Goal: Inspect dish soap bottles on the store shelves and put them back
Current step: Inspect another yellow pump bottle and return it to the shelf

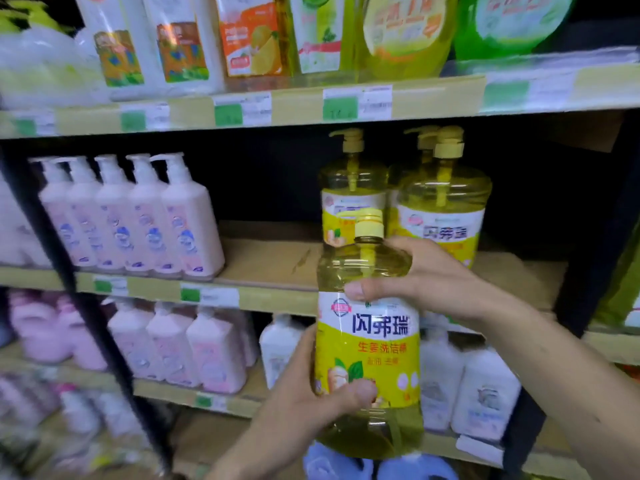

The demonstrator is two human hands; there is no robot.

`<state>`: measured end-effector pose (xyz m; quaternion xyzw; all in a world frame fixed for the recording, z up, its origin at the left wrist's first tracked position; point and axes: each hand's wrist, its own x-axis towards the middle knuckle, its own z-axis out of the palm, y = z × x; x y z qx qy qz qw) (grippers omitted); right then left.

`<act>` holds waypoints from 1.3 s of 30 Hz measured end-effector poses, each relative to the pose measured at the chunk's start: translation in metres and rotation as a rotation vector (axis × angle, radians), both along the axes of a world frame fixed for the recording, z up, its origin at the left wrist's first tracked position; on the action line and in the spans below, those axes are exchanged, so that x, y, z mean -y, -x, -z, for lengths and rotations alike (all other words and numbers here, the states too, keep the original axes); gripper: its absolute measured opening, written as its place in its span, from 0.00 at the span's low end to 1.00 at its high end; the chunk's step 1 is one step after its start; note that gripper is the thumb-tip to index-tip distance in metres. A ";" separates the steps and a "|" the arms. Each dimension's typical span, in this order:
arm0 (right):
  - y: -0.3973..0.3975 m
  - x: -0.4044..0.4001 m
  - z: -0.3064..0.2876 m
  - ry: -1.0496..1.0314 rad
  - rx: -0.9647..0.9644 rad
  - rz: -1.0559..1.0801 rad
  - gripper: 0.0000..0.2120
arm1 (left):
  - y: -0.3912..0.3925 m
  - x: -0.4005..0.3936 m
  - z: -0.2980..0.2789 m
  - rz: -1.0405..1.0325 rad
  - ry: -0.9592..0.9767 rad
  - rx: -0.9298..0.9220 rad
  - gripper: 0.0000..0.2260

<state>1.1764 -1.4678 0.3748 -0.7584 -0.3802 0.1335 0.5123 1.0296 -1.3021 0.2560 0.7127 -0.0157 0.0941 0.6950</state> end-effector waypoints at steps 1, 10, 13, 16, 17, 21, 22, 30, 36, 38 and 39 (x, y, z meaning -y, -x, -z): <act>0.000 -0.007 0.008 0.010 -0.015 -0.013 0.30 | 0.006 0.001 0.004 -0.043 0.015 0.005 0.37; 0.026 -0.054 0.054 0.129 0.002 0.194 0.56 | 0.036 -0.006 0.035 -0.227 0.287 -0.089 0.29; 0.042 -0.058 0.058 -0.009 -0.127 0.214 0.51 | 0.039 -0.013 0.028 -0.214 0.355 -0.084 0.36; 0.062 -0.061 0.067 -0.249 -0.375 0.158 0.30 | 0.042 -0.025 0.015 -0.151 0.440 -0.049 0.35; 0.070 -0.063 0.071 -0.313 -0.475 0.118 0.24 | 0.042 -0.029 0.011 -0.116 0.468 -0.039 0.33; 0.091 -0.069 0.077 -0.408 -0.689 0.059 0.19 | 0.041 -0.045 0.000 -0.014 0.455 -0.011 0.30; 0.091 -0.069 0.077 -0.424 -0.704 0.067 0.21 | 0.040 -0.047 -0.002 -0.004 0.446 -0.012 0.31; 0.080 -0.069 0.064 -0.533 -0.767 0.052 0.23 | 0.028 -0.056 -0.029 0.060 0.307 -0.071 0.26; 0.069 -0.072 0.065 -0.604 -0.859 0.016 0.16 | 0.018 -0.054 -0.049 0.040 0.346 -0.189 0.24; 0.064 -0.071 0.066 -0.620 -0.881 -0.012 0.17 | 0.016 -0.052 -0.054 0.000 0.330 -0.212 0.25; 0.062 -0.071 0.067 -0.630 -0.887 -0.029 0.17 | 0.016 -0.051 -0.056 -0.014 0.315 -0.216 0.25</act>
